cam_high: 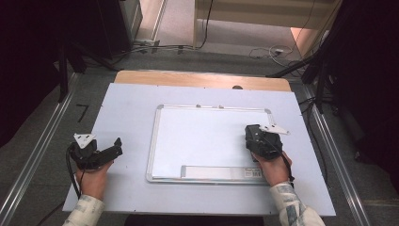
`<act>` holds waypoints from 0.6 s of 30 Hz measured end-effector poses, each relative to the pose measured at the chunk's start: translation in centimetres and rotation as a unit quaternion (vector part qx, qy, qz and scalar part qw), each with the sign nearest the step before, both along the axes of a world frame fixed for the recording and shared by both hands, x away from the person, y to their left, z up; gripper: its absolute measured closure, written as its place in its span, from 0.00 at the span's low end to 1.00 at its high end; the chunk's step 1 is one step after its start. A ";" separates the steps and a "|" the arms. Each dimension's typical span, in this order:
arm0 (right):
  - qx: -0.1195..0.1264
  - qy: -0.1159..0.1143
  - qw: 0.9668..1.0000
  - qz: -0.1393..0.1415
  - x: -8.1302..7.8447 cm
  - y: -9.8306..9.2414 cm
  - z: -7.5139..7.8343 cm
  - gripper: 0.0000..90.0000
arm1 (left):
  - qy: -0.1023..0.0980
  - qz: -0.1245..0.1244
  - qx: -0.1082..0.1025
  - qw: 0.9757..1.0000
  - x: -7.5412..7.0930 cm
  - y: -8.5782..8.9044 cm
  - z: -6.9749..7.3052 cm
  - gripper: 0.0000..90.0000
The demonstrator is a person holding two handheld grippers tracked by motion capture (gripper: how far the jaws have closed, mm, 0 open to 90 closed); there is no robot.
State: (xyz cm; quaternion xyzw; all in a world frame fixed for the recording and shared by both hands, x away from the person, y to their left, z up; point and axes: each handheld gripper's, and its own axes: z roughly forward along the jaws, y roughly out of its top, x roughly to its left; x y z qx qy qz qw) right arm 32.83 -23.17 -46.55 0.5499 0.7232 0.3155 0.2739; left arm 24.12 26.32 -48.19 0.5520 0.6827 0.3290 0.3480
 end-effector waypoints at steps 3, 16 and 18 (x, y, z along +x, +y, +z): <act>-0.005 0.002 1.000 -0.012 -0.3 -0.8 -0.2 0.41 | 0.000 0.000 -0.001 1.000 0.0 0.0 0.0 0.02; -0.010 0.017 0.998 -0.063 -0.1 -3.5 -1.3 0.41 | -0.002 0.000 0.000 1.000 0.0 0.0 0.0 0.02; -0.011 0.031 0.997 -0.071 0.1 -3.5 -1.7 0.41 | -0.002 -0.001 0.000 1.000 0.0 0.0 0.0 0.02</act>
